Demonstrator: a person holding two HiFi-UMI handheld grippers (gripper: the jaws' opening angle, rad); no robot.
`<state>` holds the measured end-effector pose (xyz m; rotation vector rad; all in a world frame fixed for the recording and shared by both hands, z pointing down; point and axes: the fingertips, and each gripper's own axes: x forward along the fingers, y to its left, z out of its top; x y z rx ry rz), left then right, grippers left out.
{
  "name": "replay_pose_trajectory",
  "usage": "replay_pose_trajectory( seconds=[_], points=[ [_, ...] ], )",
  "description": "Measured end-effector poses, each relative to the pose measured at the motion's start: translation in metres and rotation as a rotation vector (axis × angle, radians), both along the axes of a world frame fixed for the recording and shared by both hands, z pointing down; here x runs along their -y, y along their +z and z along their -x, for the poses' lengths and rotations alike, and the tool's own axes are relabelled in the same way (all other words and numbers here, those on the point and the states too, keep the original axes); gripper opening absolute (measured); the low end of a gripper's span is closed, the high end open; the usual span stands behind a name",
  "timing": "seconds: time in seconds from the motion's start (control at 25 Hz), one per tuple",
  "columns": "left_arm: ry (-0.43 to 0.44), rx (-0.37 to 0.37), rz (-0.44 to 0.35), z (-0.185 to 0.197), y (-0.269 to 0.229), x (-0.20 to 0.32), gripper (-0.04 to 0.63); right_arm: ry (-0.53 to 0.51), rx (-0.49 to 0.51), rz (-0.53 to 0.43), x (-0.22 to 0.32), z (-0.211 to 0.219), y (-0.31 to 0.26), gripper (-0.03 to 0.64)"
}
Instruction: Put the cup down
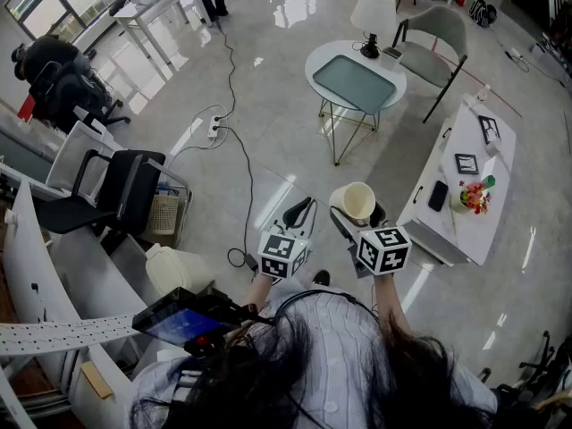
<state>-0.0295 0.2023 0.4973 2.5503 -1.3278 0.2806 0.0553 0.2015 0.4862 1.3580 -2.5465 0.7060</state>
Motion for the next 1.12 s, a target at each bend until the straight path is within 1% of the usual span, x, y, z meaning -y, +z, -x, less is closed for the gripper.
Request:
replay_pose_trajectory(
  seconds=[0.16,0.44,0.6,0.8,1.12],
  points=[
    [0.000,0.005,-0.009,-0.002,-0.002,0.003,0.020,-0.005,-0.005,-0.004,0.003,0.000,0.001,0.399],
    [-0.007,0.020,-0.015,-0.001,-0.002,0.005,0.020,0.020,0.047,0.000,0.004,-0.007,0.001,0.399],
    [-0.005,0.024,-0.014,-0.002,-0.002,0.006,0.020,0.026,0.041,0.008,0.001,-0.011,0.002,0.397],
    [0.024,0.030,-0.011,-0.013,-0.002,0.008,0.020,0.034,0.025,0.016,0.001,-0.018,0.005,0.397],
    [0.033,0.017,-0.012,-0.024,-0.006,0.029,0.020,0.059,0.028,0.020,0.018,-0.031,0.006,0.398]
  ],
)
